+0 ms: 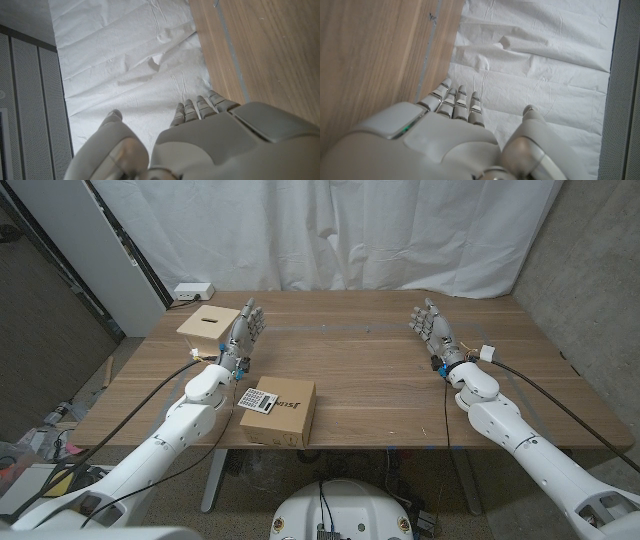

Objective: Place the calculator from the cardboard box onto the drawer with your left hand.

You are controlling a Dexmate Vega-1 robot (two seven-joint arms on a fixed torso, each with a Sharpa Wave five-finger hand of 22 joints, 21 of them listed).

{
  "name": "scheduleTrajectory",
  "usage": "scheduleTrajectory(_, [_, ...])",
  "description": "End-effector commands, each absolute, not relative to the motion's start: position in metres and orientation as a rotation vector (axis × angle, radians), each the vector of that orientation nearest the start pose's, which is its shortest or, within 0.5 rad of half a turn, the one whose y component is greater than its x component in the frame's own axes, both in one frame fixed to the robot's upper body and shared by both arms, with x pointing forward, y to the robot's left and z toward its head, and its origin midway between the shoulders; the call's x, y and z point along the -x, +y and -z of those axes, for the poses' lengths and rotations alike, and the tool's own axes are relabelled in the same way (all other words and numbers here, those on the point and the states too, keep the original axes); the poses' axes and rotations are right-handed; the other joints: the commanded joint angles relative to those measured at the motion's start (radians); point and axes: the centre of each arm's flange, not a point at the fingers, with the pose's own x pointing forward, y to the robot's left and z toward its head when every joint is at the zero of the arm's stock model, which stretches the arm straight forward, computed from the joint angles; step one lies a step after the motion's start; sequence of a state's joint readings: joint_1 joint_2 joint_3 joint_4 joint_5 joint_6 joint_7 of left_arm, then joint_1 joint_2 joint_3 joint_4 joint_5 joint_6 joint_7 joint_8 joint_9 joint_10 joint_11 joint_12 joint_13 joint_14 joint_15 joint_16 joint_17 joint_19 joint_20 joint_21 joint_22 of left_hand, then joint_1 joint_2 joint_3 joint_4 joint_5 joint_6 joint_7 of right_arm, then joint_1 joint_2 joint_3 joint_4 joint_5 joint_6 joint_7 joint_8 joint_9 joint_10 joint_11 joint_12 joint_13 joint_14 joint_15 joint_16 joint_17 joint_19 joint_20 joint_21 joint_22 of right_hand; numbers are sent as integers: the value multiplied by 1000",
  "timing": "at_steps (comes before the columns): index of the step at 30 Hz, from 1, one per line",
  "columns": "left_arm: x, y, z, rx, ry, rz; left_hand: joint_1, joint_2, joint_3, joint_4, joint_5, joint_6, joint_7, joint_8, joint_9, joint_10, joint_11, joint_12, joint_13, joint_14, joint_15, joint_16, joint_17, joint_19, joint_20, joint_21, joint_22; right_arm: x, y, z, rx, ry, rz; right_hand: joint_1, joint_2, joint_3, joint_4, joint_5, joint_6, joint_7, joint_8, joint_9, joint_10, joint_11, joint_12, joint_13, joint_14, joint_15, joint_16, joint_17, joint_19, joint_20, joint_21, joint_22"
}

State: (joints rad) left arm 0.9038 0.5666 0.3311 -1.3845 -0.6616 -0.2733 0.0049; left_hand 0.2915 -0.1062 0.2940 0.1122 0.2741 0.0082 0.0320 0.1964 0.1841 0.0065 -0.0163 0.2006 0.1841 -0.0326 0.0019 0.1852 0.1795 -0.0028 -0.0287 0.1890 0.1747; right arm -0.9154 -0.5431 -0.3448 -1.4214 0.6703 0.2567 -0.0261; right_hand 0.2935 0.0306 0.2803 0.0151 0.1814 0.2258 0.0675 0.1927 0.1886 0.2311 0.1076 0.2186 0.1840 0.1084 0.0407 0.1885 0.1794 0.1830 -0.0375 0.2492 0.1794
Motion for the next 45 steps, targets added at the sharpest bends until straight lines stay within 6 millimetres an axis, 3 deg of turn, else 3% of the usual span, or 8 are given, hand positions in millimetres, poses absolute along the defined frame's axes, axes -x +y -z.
scheduleTrajectory(1, [-633, 320, 24, 4, -594, 181, 9, 4, 8, -3, 4, 6, 6, 8, 2, 13, 2, 6, 4, 10, 2, 5, 2, 7, -38, 7, 3, -630, -287, 34, -60, -584, -182, 5, 3, 2, -5, 6, 7, 0, 4, 2, 10, 0, 5, 4, 10, 1, 5, 4, 12, -9, -3, 3])
scheduleTrajectory(20, [-616, 328, 12, -69, -642, 197, 21, 13, 9, -9, 5, 14, 8, 9, 2, 23, 6, 8, 4, 18, 3, 6, 1, 12, -36, 9, 3, -617, -291, 20, -32, -607, -170, 4, 4, -1, -7, 5, 8, 0, 4, 2, 15, 0, 6, 4, 13, 1, 5, 4, 14, -7, -6, 3])
scheduleTrajectory(45, [-582, 327, 20, -136, -652, 254, 38, 24, 11, -17, 5, 35, 10, 12, 3, 44, 6, 13, 4, 43, -1, 10, 1, 28, -32, 14, 3, -598, -286, 37, -36, -605, -136, 1, 6, -5, -10, 4, 10, 2, 5, 2, 20, -2, 6, 5, 18, 0, 4, 4, 20, -6, -11, 4])
